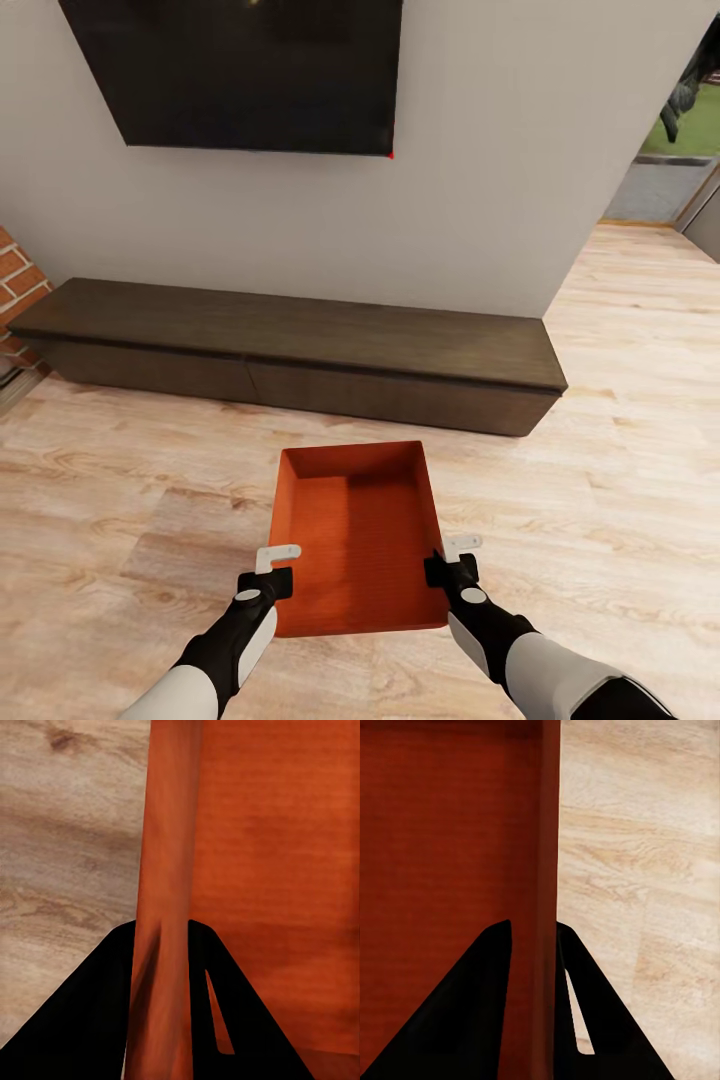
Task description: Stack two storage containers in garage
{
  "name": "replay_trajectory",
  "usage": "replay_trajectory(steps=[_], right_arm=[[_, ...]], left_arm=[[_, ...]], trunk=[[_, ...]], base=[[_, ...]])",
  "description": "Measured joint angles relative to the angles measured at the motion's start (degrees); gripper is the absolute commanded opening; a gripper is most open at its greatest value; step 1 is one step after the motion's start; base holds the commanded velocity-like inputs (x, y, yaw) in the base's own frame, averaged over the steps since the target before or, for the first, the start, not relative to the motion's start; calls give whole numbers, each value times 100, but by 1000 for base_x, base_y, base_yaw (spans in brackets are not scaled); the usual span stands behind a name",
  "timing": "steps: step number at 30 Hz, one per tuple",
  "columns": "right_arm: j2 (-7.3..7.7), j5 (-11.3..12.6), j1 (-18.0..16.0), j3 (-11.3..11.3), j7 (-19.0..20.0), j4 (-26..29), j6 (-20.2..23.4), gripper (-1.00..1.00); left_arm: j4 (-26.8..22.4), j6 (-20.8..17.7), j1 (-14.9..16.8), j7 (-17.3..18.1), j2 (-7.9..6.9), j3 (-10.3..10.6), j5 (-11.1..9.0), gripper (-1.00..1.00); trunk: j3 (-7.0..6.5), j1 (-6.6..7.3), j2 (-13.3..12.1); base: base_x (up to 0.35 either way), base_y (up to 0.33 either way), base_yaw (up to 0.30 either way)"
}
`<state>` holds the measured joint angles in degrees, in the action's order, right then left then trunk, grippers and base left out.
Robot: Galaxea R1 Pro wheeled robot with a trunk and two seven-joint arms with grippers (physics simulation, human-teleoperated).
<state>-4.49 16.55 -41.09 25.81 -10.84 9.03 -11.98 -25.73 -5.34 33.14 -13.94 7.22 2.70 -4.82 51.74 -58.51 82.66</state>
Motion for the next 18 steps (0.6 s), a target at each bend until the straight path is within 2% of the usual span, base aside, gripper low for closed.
replay_trajectory(steps=[12, 18], right_arm=[[4, 18, -1, -3, 20, -2, 42, -100], [5, 16, 0, -4, 21, 0, 51, -100]], left_arm=[[-16, -70, -1, -15, 2, 9, 3, -100], [-11, -74, 1, -15, 4, 6, 3, -100]], trunk=[[0, 0, 0], [0, 0, 0]], base=[[0, 0, -4], [0, 0, -193]])
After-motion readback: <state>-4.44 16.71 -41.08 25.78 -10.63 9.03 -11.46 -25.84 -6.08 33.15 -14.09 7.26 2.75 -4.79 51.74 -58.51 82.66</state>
